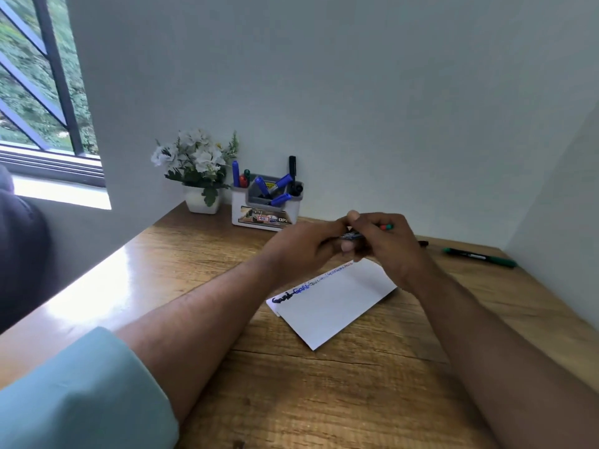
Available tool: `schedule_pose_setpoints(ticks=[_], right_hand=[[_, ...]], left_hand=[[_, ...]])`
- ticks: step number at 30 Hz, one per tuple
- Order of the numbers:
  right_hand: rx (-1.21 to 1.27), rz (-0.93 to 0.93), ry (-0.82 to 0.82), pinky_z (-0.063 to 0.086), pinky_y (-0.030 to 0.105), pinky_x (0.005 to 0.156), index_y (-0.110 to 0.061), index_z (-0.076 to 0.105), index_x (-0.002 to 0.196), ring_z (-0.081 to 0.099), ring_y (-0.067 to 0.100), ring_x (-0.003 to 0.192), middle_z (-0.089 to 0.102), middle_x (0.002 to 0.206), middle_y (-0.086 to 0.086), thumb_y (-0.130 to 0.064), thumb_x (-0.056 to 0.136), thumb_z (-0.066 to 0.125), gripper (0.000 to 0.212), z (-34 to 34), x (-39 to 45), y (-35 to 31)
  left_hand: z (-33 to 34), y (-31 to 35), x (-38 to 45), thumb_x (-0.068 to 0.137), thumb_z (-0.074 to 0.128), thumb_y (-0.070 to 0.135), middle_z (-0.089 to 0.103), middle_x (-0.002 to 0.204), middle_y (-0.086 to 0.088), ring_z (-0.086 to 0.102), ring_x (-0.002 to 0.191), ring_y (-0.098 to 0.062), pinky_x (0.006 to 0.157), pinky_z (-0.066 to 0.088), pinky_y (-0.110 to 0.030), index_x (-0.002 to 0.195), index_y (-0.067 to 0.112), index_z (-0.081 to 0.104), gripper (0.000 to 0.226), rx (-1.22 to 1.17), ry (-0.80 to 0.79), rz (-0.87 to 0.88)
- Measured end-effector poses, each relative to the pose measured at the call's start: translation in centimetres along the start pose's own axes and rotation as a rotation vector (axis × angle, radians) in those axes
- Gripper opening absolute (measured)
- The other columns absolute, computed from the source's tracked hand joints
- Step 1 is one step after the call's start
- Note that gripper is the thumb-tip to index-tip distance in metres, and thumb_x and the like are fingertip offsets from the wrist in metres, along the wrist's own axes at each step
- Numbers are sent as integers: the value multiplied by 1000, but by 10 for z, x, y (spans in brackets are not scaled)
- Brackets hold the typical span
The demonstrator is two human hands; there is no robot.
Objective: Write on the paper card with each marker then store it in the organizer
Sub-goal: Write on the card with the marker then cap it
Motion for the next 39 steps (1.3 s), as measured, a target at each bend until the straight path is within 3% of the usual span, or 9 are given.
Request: schedule_pose_setpoints(ticks=[6,9,12,16,21,23,25,27,39], right_hand=[[412,118,73,49,25,48,-10,71,93,61,16,53,72,76,11,-44,81,60,38,-23,-15,13],[586,163,74,34,19,38,-15,60,70,43,9,44,54,55,3,-17,73,69,10,-8,-21,25],[605,256,-50,32,18,36,-12,63,72,41,8,43,52,55,3,-14,69,69,7,30,-29,33],[447,277,-216,38,22,45,-1,66,83,48,11,47,58,61,9,-3,84,60,7,59,-36,35],[333,170,-383,49,25,53,-5,77,86,59,18,55,70,73,16,1,87,56,22,76,-33,32],[273,159,-381,48,25,51,-8,77,83,56,17,52,68,66,12,3,85,60,20,76,-29,33],[225,144,-325,42,24,46,-8,75,75,48,14,47,57,54,6,6,83,63,20,68,-25,35],[209,128,-293,40,24,44,-4,72,76,46,13,47,54,52,5,7,84,61,17,62,-23,34],[1,84,-409,50,26,46,6,70,85,59,17,48,68,63,13,1,87,63,9,74,-36,32]], left_hand=[[-30,-34,-33,83,50,65,65,92,10,60,77,-3,74,51,-25,136,29,49,64,-53,-94,-248],[-20,-45,-54,85,65,42,66,99,26,57,85,11,77,42,-16,128,35,58,44,-5,-415,-250],[-2,-37,-60,87,68,29,58,70,39,51,71,17,74,38,-15,122,37,63,36,-40,-643,-209],[4,-41,-53,82,72,32,58,65,28,52,64,9,59,35,-13,61,56,65,33,-67,-647,-214],[8,-45,-45,82,72,29,61,69,13,55,67,-6,62,38,-18,51,58,59,45,-34,-575,-147],[9,-43,-43,84,70,26,58,65,19,54,65,-2,61,37,-16,55,55,62,42,-15,-571,-132],[11,-43,-45,83,71,29,59,63,28,56,65,4,60,36,-10,84,47,70,18,-44,-607,-164],[11,-45,-46,82,72,31,59,62,36,56,66,11,60,36,-3,106,38,69,25,-56,-623,-182],[11,-47,-49,83,70,33,60,68,37,58,72,11,63,37,-3,116,32,67,33,-72,-639,-191]])
Point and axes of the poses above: each hand's wrist, its own x-axis towards the middle knuckle, its own z-axis out of the palm, y = z × x, the point moved 9 cm from there along x, towards the middle knuckle
